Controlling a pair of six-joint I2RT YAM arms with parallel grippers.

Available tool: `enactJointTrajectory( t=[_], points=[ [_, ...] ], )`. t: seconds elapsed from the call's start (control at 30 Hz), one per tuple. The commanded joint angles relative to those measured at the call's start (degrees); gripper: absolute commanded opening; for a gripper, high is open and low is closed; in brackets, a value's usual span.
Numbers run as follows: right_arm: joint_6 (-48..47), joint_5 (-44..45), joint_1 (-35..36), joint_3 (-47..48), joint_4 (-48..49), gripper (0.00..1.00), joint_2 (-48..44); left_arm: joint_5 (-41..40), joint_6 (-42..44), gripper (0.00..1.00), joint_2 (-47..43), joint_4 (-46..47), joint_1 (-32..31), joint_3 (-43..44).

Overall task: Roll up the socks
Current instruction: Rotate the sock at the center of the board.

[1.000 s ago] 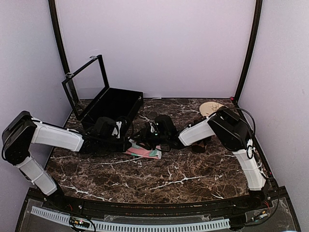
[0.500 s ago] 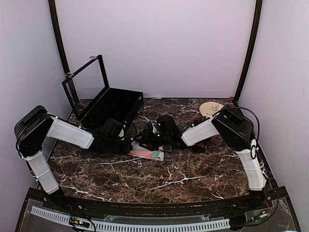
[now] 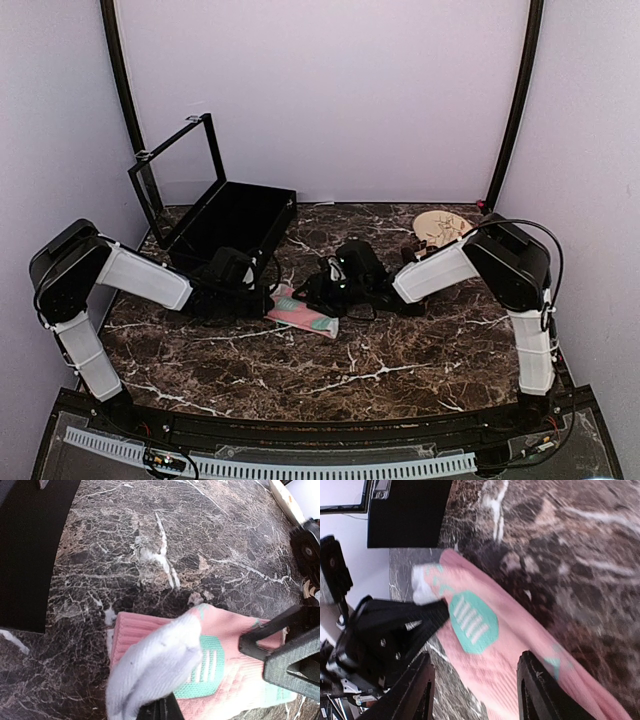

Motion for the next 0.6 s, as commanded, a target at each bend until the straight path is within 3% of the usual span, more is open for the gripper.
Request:
enactJointTrajectory(
  t=[0.0, 0.57],
  points=[
    [-3.03, 2.64, 0.83, -6.14, -3.83, 0.52, -3.50, -0.89, 0.53, 0.00, 1.16, -1.84, 0.99, -0.88],
    [-1.83, -3.97, 4.47, -17.61, 0.29, 0.50, -7.45, 3.12, 7.06, 0.00, 8.81, -2.44, 1.95, 9.85]
  ],
)
